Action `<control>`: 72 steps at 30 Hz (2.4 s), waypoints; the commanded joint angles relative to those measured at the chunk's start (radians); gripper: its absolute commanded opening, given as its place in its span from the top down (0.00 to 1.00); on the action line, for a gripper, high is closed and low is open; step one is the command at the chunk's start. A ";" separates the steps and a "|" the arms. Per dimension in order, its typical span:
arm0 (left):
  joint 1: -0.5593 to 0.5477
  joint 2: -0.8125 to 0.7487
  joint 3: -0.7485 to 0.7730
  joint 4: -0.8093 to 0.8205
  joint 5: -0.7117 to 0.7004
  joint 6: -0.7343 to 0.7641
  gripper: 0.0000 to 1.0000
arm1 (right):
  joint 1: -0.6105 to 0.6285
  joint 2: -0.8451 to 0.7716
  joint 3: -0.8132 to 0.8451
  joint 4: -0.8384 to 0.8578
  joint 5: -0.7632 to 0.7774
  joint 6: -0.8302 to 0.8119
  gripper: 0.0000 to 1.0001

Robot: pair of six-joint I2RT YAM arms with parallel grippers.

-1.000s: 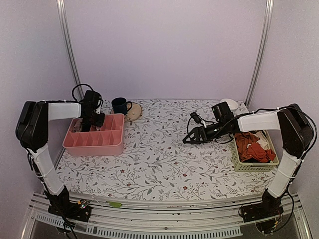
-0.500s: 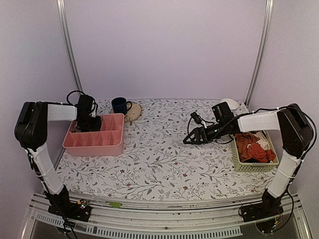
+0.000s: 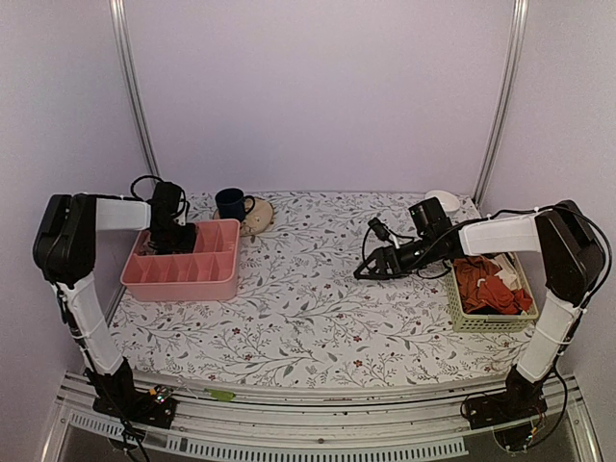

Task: Roll the underwear
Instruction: Place the underwear in the storage box, then reset both arms

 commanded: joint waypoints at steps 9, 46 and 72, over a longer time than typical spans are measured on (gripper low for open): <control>0.052 -0.041 -0.004 -0.062 0.071 0.010 0.76 | -0.008 -0.004 0.004 0.006 0.003 0.011 0.01; 0.055 0.019 0.177 -0.115 0.124 0.080 0.50 | -0.008 0.021 0.024 0.007 -0.011 0.011 0.01; 0.055 0.062 0.119 -0.083 0.124 0.078 0.41 | -0.008 0.010 0.029 -0.009 -0.001 0.011 0.01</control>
